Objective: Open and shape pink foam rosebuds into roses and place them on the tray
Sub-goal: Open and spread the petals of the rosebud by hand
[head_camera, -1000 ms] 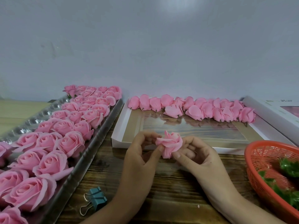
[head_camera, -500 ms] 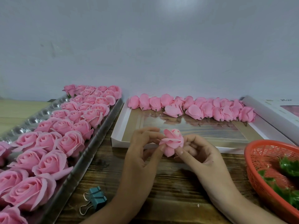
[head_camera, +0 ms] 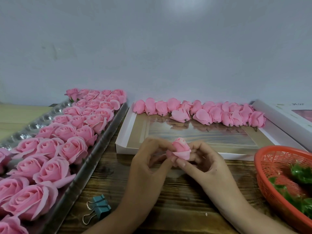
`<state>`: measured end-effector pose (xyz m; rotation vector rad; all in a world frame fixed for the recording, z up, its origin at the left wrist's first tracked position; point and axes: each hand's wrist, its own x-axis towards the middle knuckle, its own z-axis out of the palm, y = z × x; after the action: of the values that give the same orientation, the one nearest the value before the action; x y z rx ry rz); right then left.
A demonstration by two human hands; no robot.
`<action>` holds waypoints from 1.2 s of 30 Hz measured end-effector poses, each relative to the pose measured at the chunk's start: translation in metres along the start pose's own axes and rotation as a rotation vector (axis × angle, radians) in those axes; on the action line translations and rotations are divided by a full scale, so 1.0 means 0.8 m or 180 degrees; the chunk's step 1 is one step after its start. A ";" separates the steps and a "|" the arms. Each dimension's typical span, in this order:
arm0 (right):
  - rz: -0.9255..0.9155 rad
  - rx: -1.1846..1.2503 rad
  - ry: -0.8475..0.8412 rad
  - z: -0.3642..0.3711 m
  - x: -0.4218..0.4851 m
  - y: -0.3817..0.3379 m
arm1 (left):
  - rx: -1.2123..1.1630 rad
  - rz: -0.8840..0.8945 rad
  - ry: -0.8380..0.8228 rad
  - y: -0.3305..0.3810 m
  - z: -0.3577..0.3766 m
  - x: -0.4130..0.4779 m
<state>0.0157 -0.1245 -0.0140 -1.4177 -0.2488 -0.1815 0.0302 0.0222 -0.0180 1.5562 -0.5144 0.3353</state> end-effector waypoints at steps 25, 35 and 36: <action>0.0359 0.0387 0.0289 -0.010 0.004 0.003 | -0.0257 -0.0549 -0.0104 0.005 0.001 0.000; 0.0357 0.0507 0.0199 -0.008 0.002 -0.001 | -0.0267 -0.0488 0.0083 0.005 0.000 0.001; 0.0360 0.0530 0.0211 -0.007 0.002 0.000 | -0.0301 -0.0461 0.0079 0.005 0.000 0.001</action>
<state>0.0177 -0.1303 -0.0140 -1.2545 -0.1256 -0.1117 0.0287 0.0220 -0.0139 1.4865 -0.3903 0.2160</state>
